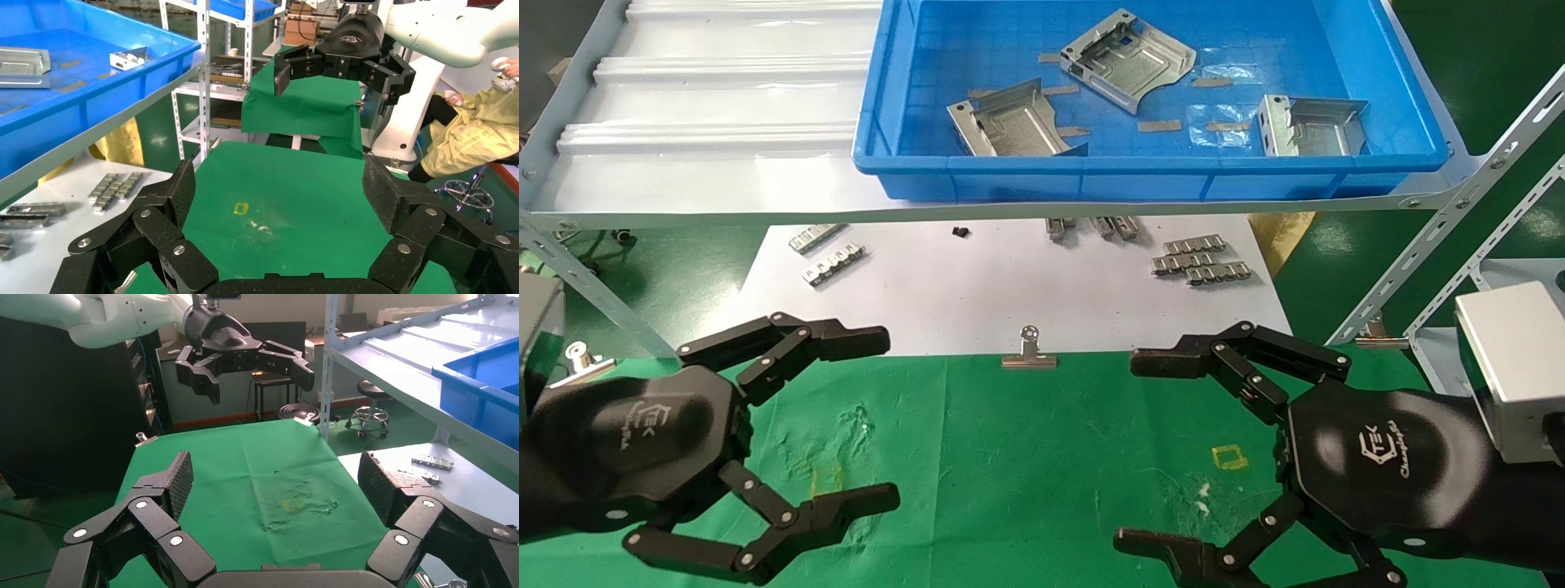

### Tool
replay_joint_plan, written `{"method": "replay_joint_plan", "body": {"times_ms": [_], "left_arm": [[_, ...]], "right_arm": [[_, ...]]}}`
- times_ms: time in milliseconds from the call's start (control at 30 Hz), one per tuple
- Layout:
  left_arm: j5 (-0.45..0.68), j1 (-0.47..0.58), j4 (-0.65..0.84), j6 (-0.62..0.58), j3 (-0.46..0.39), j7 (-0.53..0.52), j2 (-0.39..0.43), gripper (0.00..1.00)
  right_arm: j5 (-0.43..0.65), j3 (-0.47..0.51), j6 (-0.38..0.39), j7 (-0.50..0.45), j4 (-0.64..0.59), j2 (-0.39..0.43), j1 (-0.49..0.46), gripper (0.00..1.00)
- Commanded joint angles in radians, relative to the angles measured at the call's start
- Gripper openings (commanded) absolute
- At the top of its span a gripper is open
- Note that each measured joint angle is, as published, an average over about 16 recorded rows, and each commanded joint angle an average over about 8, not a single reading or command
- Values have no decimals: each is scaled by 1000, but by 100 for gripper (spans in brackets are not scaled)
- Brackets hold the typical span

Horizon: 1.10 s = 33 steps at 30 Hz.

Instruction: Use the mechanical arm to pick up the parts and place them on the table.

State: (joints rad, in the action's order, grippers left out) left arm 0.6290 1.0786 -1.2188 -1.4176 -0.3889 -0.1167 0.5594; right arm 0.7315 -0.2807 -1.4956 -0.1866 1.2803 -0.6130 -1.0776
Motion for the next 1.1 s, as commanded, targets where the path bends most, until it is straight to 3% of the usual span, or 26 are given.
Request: {"method": "replay_joint_plan", "body": {"times_ms": [33, 367, 400, 633, 667, 1100], "left_arm": [[0, 0, 0, 0, 0, 0, 0, 100], [0, 0, 0, 0, 0, 0, 0, 100], [0, 0, 0, 0, 0, 0, 0, 94], [0, 0, 0, 0, 0, 0, 0, 7], [0, 0, 0, 0, 0, 0, 0, 0], [0, 0, 0, 0, 0, 0, 0, 0]], "right_arm": [[0, 0, 0, 0, 0, 0, 0, 100], [0, 0, 0, 0, 0, 0, 0, 100], [0, 0, 0, 0, 0, 0, 0, 100], [0, 0, 0, 0, 0, 0, 0, 100], [0, 0, 0, 0, 0, 0, 0, 100], [0, 0, 0, 0, 0, 0, 0, 100]]}}
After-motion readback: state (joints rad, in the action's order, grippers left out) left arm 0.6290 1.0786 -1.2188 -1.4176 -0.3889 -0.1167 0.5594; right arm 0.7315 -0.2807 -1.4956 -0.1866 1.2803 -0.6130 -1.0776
